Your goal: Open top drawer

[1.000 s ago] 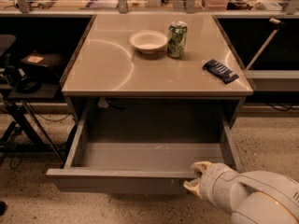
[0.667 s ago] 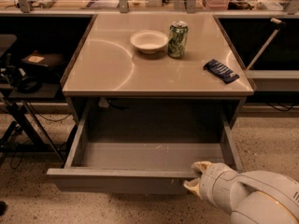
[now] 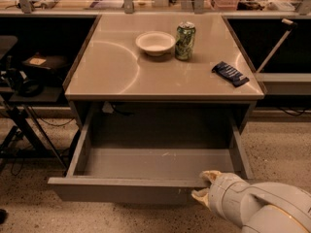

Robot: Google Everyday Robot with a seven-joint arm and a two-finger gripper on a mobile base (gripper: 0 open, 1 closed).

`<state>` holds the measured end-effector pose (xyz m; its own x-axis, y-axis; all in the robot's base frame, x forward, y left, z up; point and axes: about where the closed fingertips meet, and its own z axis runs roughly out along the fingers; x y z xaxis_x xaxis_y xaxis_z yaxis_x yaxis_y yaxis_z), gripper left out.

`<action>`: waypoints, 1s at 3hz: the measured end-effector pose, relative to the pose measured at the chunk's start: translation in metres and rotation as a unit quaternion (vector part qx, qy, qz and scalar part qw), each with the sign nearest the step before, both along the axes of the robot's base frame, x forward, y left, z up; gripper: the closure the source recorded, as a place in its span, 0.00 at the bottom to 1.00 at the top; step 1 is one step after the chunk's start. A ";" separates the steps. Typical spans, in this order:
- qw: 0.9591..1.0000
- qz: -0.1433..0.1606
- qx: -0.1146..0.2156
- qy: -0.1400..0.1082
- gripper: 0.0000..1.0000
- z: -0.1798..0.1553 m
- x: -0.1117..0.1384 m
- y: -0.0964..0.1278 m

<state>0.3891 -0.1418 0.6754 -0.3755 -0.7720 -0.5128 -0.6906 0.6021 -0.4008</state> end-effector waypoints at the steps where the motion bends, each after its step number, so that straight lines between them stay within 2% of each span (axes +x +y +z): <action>1: 1.000 -0.003 0.000 0.000 1.00 -0.001 -0.005 -0.001; 3: 1.000 -0.019 0.013 -0.004 1.00 0.003 -0.012 -0.001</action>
Offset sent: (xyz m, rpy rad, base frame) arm -0.4593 -0.0440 -0.0850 -0.0132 0.0391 -0.3394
